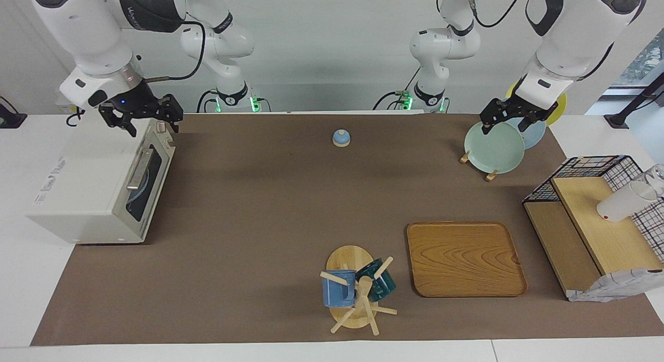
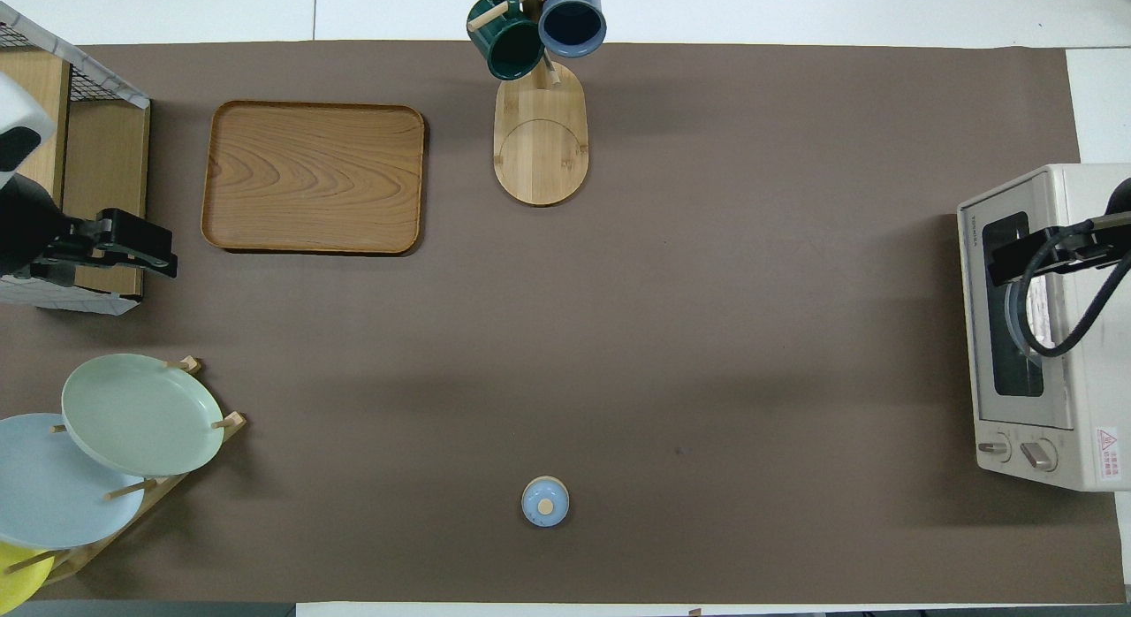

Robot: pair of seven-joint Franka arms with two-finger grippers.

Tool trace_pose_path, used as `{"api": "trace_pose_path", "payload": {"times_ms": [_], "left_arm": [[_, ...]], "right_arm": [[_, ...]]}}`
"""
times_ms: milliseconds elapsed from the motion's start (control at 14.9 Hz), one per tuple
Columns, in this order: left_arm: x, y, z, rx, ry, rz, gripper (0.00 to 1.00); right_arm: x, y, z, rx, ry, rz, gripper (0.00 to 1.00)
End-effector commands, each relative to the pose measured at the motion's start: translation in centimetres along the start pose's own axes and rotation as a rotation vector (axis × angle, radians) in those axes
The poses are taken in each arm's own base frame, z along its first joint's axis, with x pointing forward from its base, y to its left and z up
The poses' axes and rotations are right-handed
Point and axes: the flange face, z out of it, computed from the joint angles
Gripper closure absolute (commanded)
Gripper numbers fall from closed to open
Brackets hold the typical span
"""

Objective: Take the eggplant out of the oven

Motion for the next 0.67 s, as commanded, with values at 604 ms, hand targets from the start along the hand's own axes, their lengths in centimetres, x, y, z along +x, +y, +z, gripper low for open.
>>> {"api": "trace_pose_path", "payload": {"times_ms": [604], "left_arm": [[-0.69, -0.33, 0.1, -0.001, 0.008, 0.004, 0.0]], "right_arm": [[-0.42, -0.29, -0.63, 0.028, 0.013, 0.021, 0.0]]}}
